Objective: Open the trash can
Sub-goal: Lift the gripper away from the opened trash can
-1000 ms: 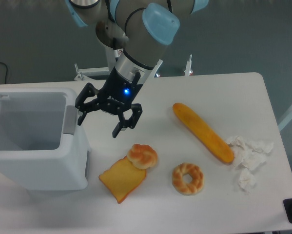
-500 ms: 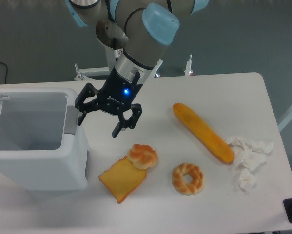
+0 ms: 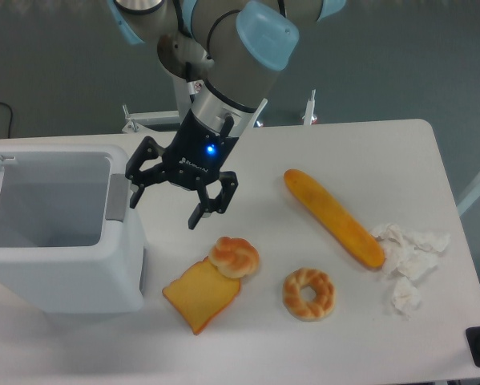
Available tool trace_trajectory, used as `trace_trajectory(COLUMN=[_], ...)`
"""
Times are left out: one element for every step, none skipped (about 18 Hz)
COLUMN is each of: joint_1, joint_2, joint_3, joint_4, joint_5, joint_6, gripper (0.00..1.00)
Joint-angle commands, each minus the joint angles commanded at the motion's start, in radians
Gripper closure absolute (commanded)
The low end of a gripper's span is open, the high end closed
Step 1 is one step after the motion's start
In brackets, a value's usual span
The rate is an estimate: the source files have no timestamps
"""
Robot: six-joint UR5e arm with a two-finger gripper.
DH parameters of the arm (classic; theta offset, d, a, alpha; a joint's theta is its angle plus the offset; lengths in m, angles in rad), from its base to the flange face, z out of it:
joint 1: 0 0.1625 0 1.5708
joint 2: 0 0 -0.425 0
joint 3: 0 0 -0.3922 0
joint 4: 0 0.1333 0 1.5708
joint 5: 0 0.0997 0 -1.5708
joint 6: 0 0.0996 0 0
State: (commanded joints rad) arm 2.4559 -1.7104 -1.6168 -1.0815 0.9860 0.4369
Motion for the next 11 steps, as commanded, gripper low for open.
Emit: trace_trajectory(joint_1=[0.0,0.002,0.005,0.011,0.014,0.017,0.021,0.023,0.023,0.023,0.023], joint_2=[-0.002,-0.002,-0.002,-0.005,-0.012,-0.014,-0.014,-0.015,-0.014,-0.012,-0.009], joint_3=[0.002,0.005,0.012,0.02,0.026,0.026,0.028,0.028,0.032,0.032,0.032], joint_4=[0.0,0.0,0.0,0.0,0.0,0.0,0.002,0.002,0.0,0.0,0.0], joint_5=[0.023,0.032,0.036,0.04,0.055,0.078,0.104,0.137,0.176,0.218,0.253], joint_6=[0.018,0.028,0.032,0.032,0.034,0.034,0.037,0.049,0.08,0.121,0.162], gripper=[0.0,0.0,0.0,0.0,0.0,0.0,0.0,0.0,0.0,0.0,0.0])
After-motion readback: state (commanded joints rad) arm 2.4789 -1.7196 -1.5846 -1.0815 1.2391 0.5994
